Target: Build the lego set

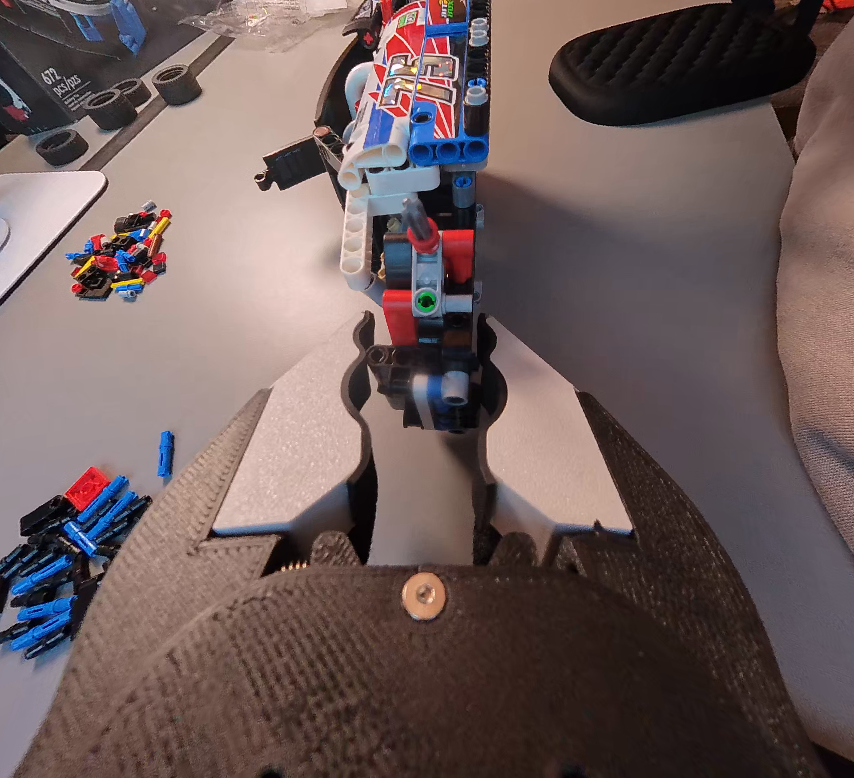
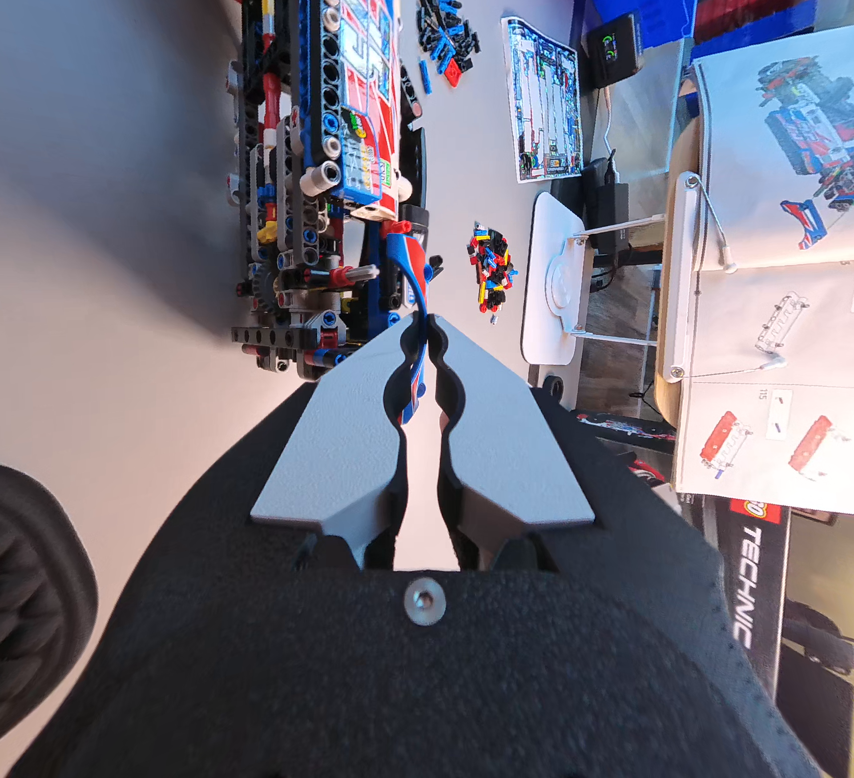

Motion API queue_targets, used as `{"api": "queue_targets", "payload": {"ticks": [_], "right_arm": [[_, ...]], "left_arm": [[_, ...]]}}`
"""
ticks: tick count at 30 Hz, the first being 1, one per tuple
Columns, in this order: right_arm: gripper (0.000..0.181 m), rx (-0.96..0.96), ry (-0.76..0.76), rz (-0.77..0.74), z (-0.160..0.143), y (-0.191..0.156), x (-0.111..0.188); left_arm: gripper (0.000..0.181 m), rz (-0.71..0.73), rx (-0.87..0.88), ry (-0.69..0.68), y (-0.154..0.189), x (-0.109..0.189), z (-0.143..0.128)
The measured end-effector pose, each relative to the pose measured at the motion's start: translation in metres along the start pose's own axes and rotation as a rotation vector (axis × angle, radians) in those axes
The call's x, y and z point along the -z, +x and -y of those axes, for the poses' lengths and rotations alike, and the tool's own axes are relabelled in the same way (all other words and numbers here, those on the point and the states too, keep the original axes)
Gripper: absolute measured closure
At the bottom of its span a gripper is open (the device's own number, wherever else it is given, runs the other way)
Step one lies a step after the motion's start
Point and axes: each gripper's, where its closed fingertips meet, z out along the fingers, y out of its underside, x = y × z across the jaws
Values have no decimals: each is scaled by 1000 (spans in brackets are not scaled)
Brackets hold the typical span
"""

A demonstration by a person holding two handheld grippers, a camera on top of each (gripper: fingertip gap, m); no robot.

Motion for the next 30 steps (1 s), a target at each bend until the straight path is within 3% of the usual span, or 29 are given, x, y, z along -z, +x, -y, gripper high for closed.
{"api": "queue_targets", "payload": {"ticks": [7,30], "right_arm": [[181,-93,56,30,9,4,-7],[181,-86,75,17,13,11,-18]], "left_arm": [[138,24,14,-6,-2,-1,0],[138,65,35,-14,-8,-4,0]]}}
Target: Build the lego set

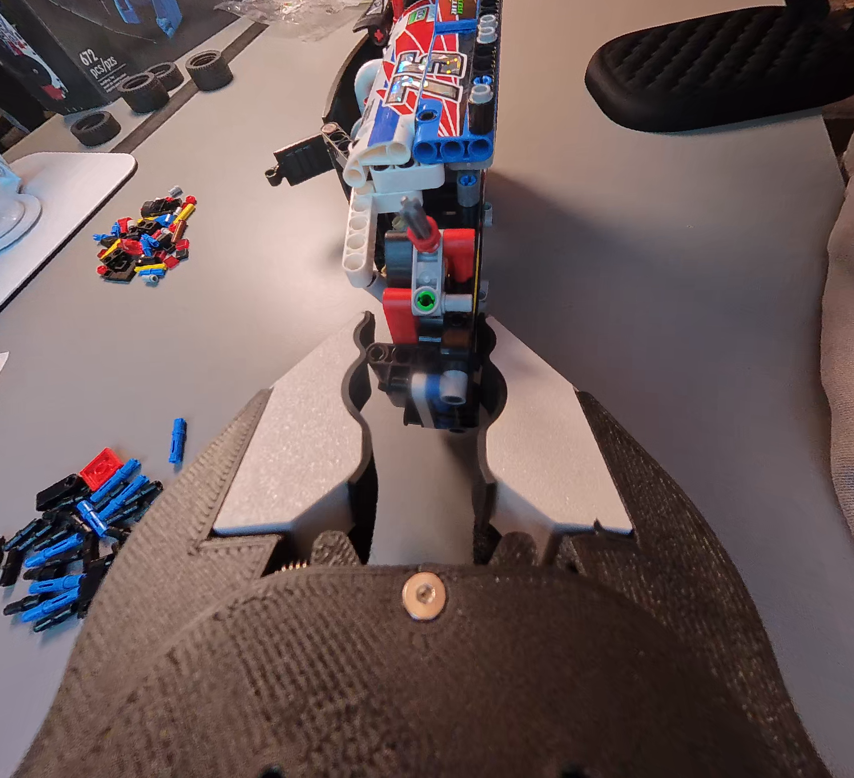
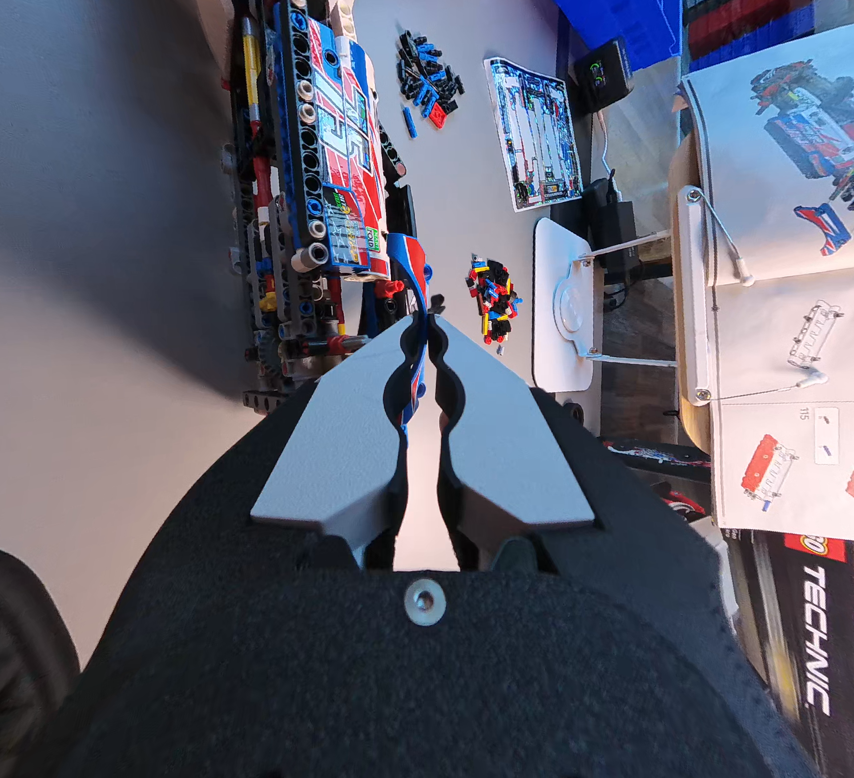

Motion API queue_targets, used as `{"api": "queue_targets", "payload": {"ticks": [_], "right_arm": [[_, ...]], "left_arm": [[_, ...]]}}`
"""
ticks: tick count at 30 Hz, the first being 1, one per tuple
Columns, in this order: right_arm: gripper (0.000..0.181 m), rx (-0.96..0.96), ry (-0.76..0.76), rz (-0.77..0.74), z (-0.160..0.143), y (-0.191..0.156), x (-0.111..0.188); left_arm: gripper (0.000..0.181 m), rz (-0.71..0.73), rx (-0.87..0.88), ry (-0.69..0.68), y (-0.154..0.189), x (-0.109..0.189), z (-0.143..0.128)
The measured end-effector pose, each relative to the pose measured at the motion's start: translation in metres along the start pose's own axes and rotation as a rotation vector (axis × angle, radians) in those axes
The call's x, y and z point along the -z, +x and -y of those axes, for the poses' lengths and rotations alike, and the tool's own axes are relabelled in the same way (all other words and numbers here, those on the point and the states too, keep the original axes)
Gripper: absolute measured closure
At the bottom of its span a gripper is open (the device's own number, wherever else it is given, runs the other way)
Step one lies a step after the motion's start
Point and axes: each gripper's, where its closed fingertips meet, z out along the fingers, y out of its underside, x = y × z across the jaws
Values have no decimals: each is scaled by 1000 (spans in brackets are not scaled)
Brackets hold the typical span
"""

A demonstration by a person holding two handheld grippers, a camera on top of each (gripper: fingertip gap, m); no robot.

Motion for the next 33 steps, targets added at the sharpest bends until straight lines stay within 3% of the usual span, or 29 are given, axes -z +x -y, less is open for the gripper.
{"api": "queue_targets", "payload": {"ticks": [33], "right_arm": [[181,47,-11,-2,1,0,-2]], "left_arm": [[139,-3,16,3,-1,0,0]]}}
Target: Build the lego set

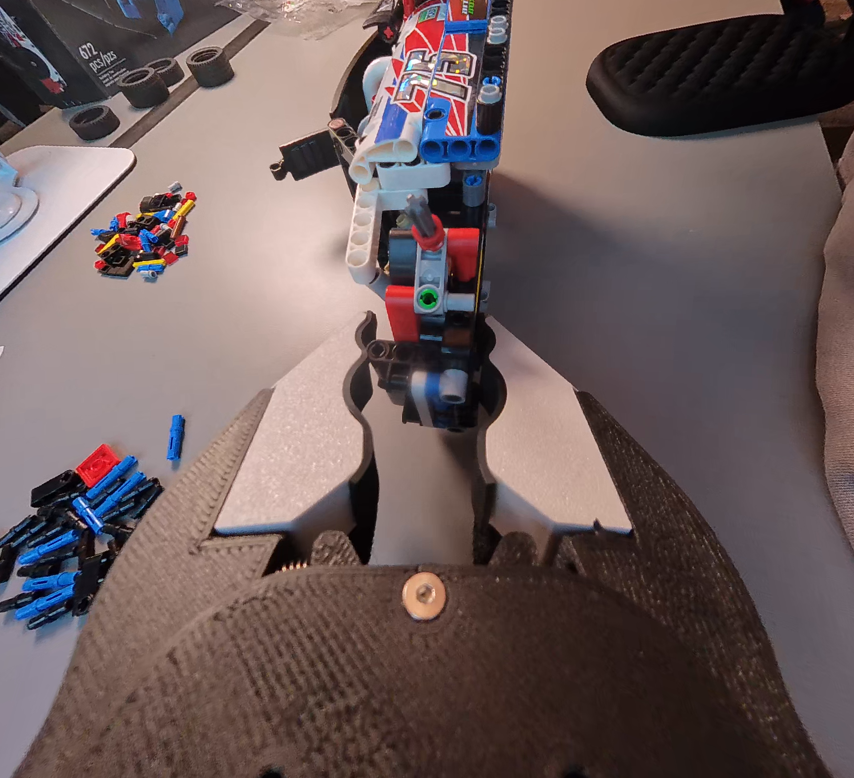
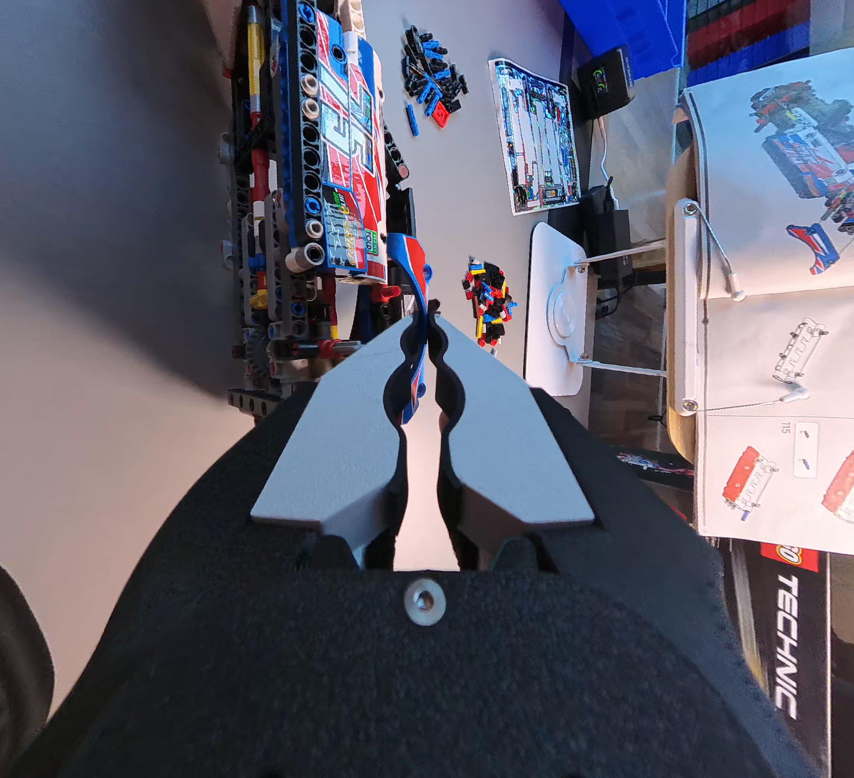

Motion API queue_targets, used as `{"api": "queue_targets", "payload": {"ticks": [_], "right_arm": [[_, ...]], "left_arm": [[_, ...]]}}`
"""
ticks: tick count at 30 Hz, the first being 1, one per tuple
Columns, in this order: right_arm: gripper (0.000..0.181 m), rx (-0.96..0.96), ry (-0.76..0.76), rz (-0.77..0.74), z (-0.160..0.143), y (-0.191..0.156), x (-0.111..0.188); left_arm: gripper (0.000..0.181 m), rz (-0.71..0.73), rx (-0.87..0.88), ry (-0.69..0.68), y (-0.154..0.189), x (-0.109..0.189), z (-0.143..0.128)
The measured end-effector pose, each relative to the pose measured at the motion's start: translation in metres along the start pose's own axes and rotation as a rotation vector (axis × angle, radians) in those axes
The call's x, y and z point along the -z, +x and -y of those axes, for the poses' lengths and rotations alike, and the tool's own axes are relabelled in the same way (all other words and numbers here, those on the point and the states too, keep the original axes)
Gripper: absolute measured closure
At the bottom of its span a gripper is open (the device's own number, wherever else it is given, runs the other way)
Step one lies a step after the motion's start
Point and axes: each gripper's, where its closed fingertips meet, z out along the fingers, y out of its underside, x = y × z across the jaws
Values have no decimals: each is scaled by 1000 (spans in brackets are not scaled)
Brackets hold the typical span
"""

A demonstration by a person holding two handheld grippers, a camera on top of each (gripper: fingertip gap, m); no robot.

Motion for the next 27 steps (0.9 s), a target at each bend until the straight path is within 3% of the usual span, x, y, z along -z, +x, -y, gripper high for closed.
{"api": "queue_targets", "payload": {"ticks": [27], "right_arm": [[181,64,18,-15,2,-1,3]], "left_arm": [[140,-1,-1,2,0,0,0]]}}
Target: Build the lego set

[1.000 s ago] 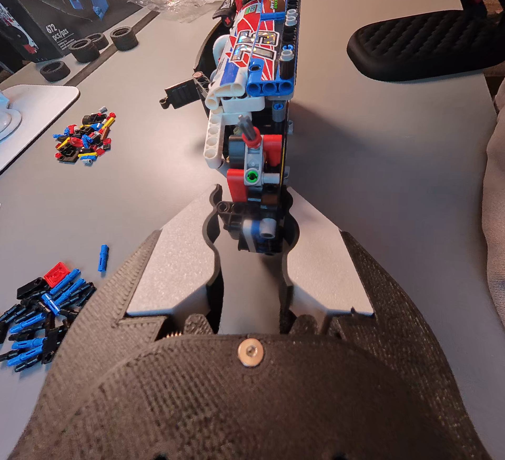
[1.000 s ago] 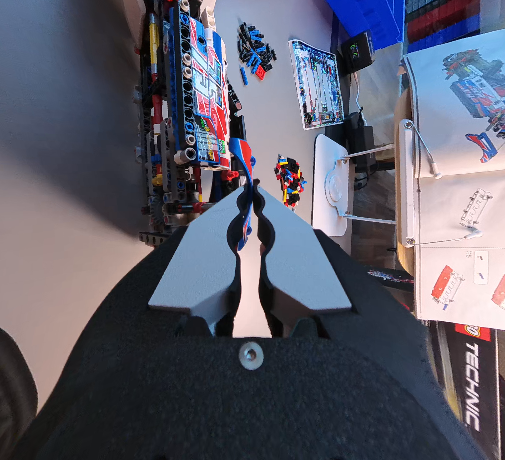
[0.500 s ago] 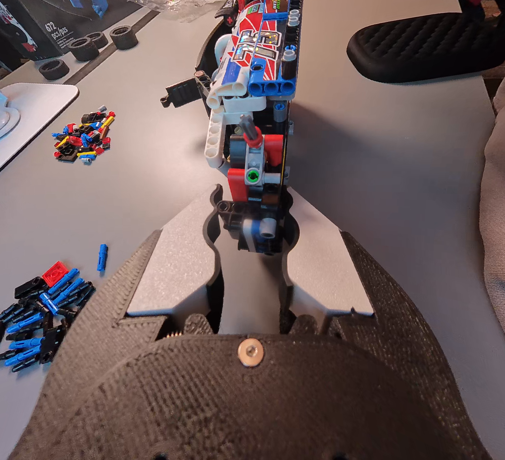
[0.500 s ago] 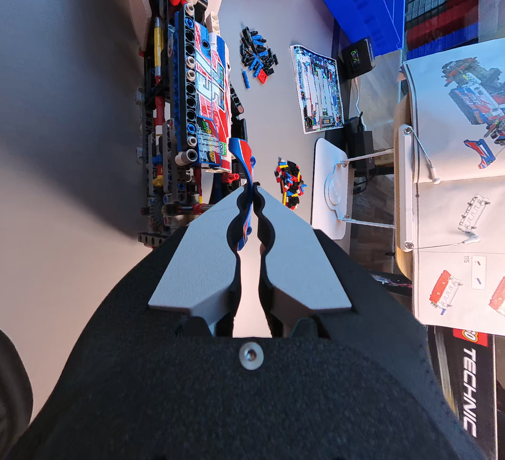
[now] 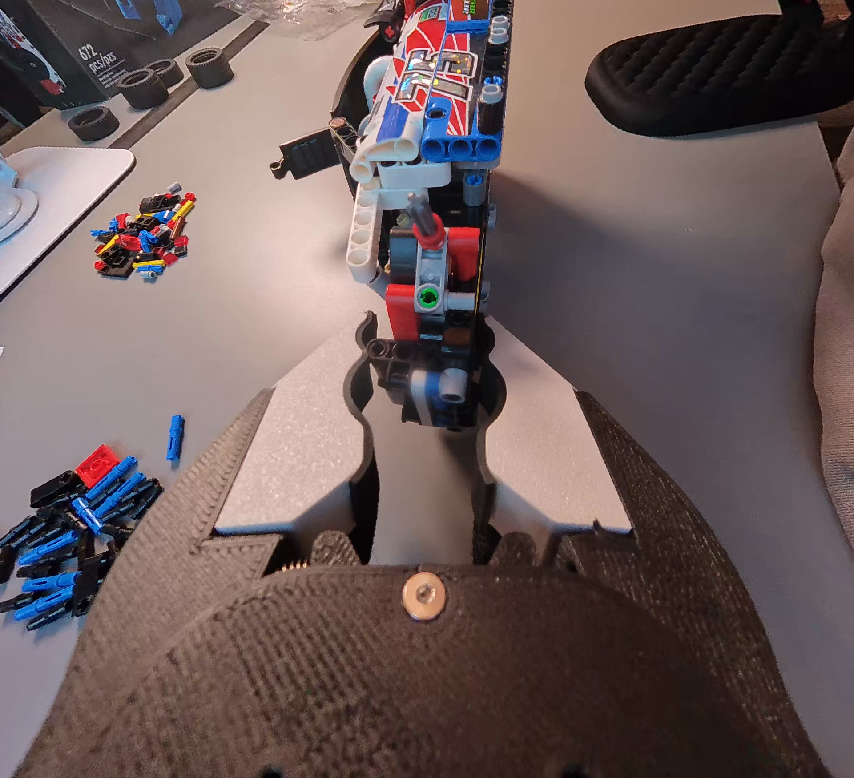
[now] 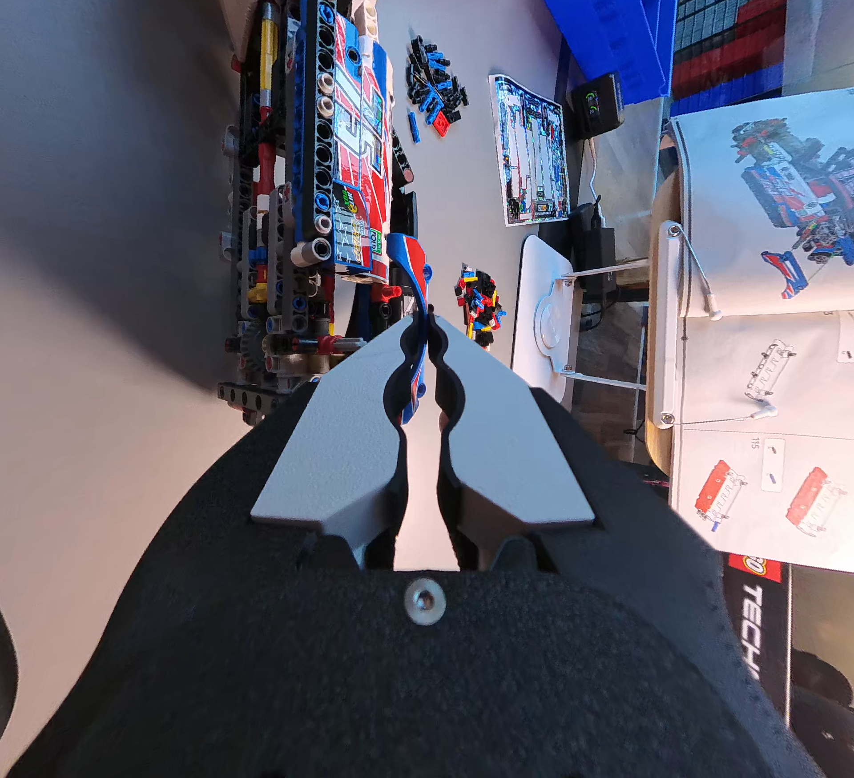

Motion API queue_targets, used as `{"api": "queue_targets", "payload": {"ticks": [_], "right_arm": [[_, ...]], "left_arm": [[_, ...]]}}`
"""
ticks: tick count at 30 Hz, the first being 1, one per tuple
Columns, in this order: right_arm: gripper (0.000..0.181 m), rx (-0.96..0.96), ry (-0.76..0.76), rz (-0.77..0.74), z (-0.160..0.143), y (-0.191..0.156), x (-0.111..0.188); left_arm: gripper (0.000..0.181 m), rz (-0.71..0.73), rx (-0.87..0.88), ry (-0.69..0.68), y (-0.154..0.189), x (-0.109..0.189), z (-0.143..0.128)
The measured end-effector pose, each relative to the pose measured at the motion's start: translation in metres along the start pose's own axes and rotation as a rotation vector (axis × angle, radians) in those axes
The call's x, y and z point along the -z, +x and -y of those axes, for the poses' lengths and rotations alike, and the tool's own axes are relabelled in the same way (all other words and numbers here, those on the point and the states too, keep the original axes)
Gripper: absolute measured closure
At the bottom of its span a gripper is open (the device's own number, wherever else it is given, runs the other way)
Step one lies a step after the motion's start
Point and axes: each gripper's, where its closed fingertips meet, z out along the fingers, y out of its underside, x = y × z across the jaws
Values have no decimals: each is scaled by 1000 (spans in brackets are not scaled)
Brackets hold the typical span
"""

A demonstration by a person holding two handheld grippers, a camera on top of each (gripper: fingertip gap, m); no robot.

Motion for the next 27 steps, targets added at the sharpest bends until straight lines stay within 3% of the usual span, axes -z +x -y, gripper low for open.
{"api": "queue_targets", "payload": {"ticks": [11,27], "right_arm": [[181,209,-20,-11,-4,-12,8],[181,291,-53,9,7,-23,22]], "left_arm": [[140,-1,-39,8,3,0,0],[144,-16,-38,2,6,-1,-1]]}}
